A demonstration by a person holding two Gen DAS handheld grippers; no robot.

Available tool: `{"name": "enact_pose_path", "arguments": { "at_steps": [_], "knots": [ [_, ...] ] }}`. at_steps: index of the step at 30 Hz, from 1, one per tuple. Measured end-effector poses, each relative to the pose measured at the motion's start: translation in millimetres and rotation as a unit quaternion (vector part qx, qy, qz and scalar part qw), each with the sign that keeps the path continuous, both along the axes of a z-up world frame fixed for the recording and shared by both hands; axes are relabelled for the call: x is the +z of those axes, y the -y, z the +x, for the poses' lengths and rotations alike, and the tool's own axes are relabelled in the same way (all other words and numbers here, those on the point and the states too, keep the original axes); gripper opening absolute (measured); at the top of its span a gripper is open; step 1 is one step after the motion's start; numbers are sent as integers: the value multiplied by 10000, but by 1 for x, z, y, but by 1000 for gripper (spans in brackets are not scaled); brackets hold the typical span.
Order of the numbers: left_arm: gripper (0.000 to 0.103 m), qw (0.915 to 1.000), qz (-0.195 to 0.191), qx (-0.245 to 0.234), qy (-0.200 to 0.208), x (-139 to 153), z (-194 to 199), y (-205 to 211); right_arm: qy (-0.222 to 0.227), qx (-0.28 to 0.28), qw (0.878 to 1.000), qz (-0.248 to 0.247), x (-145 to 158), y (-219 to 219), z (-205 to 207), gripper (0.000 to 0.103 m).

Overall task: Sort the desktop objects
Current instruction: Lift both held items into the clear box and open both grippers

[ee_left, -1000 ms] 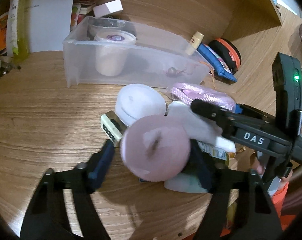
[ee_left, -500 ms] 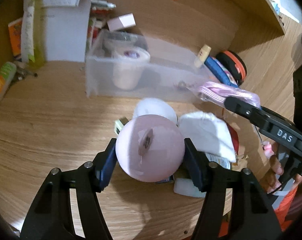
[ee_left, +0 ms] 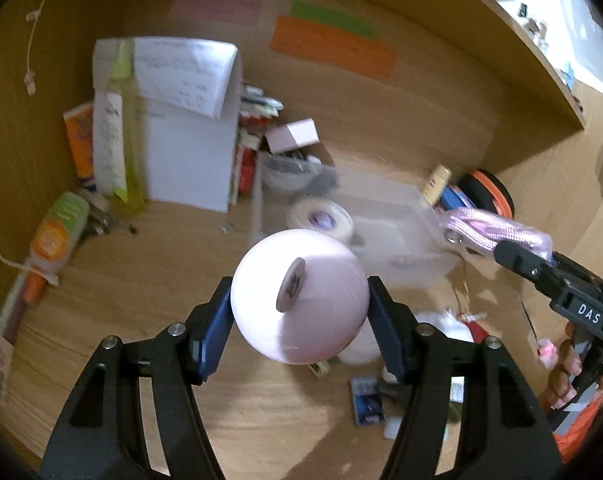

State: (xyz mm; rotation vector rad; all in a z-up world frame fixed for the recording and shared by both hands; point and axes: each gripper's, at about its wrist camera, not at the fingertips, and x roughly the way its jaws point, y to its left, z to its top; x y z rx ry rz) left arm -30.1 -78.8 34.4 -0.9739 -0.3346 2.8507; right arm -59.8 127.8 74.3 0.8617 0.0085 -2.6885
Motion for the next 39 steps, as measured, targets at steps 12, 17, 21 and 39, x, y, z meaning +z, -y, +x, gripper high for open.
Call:
{"name": "enact_pose_path", "arguments": {
  "at_steps": [12, 17, 21, 39],
  "knots": [
    [64, 9996, -287, 24, -60, 28, -57, 14, -25, 80, 10000, 44, 12, 9, -51, 54],
    [64, 9991, -413, -96, 2, 34, -87, 9, -12, 93, 9998, 188, 12, 15, -72, 54],
    [64, 9985, -469, -196, 203, 27, -116, 2, 167, 126, 9994, 274, 1, 18, -90, 53],
    [64, 9909, -839, -493, 929, -24, -189, -28, 835, 260, 9956, 338, -40, 22, -141, 18]
  ]
}}
